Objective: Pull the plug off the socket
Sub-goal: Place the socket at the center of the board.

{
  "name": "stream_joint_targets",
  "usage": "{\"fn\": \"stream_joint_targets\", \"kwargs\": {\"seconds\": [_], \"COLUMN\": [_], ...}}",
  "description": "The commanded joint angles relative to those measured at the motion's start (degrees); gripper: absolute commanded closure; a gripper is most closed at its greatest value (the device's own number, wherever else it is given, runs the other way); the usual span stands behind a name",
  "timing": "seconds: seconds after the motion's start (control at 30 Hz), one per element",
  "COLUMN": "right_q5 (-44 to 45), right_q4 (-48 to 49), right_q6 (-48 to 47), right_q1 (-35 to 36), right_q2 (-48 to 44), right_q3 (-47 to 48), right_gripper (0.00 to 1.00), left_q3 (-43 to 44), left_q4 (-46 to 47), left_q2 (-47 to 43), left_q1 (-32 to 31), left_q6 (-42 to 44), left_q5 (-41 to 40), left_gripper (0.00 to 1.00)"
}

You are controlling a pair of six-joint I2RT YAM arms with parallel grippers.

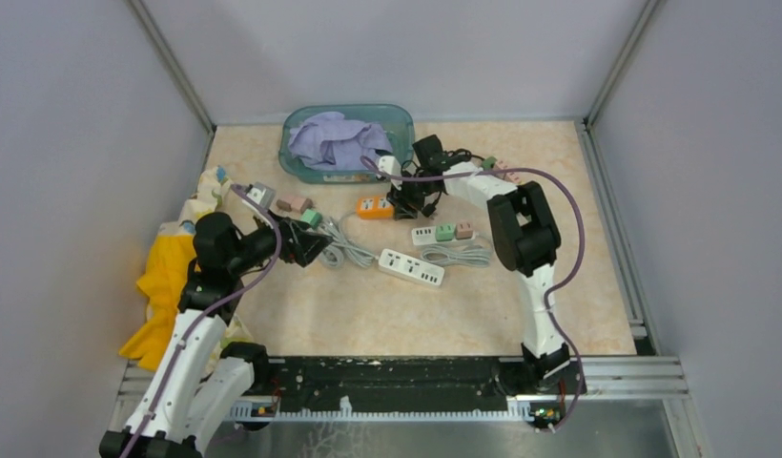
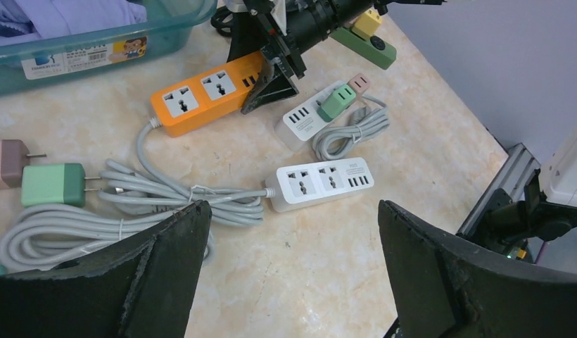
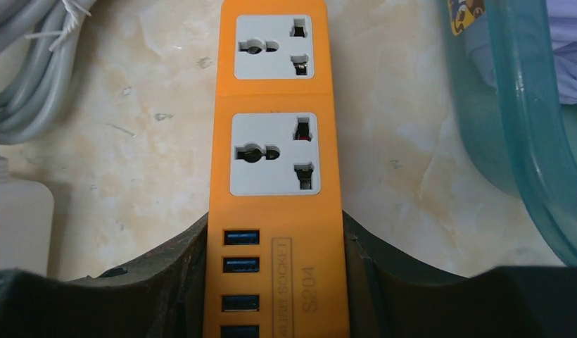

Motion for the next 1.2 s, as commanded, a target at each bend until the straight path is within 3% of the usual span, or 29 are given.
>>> {"fn": "stream_joint_targets", "kwargs": {"seconds": [0.0, 0.2, 0.23, 0.27, 0.43, 0.6, 0.8, 0.87, 0.93, 1.07, 1.17], "right_q5": [4.15, 0.68, 0.25, -0.01, -5.64, -18.24, -27.18, -27.48, -26.31, -18.95, -12.75], "right_q4": [2.92, 1.75, 1.99, 1.99, 1.36, 3.68, 18.72, 21.51, 17.31, 7.82, 5.3], "right_q6": [2.44, 7.33, 8.7, 9.42, 10.81, 13.13, 20.35, 20.7, 15.34, 1.36, -1.89], "right_q1": [-0.13, -0.13, -0.09, -0.19, -1.6, -7.86, -18.0, -19.91, -20.64, -21.0, -21.13], "right_q2": [2.37, -0.54, -2.16, -4.1, -17.15, -33.93, -49.07, -52.11, -53.3, -51.94, -48.5], "right_q3": [5.08, 4.97, 4.26, 3.63, -3.59, -16.47, -36.2, -40.9, -42.85, -44.47, -44.13], "right_gripper": [0.74, 0.21, 0.04, 0.01, 0.01, 0.01, 0.01, 0.01, 0.01, 0.01, 0.06], "left_q3": [0.11, 0.53, 0.48, 0.38, -0.21, -1.85, -6.3, -8.94, -9.42, -5.02, -3.01], "left_q4": [-0.1, -0.31, -0.28, -0.03, 1.56, 3.0, 10.72, 16.61, 18.73, 8.7, 3.42], "left_q2": [-0.57, 0.38, 0.25, 0.07, -1.82, -3.75, -3.03, -2.69, -2.1, -0.71, 0.13], "left_q1": [0.3, 0.55, 0.56, 0.56, 0.78, 0.91, 0.91, 0.91, 0.91, 0.87, 0.91], "left_q6": [3.2, 3.41, 3.34, 3.2, 2.2, -0.84, -9.84, -14.94, -17.28, -7.59, -2.7], "left_q5": [-0.75, 0.11, 0.36, 0.75, 2.12, 2.1, 8.95, 11.0, 12.33, 11.35, 7.42], "left_gripper": [0.06, 0.07, 0.06, 0.06, 0.05, 0.0, 0.0, 0.0, 0.0, 0.0, 0.0]}}
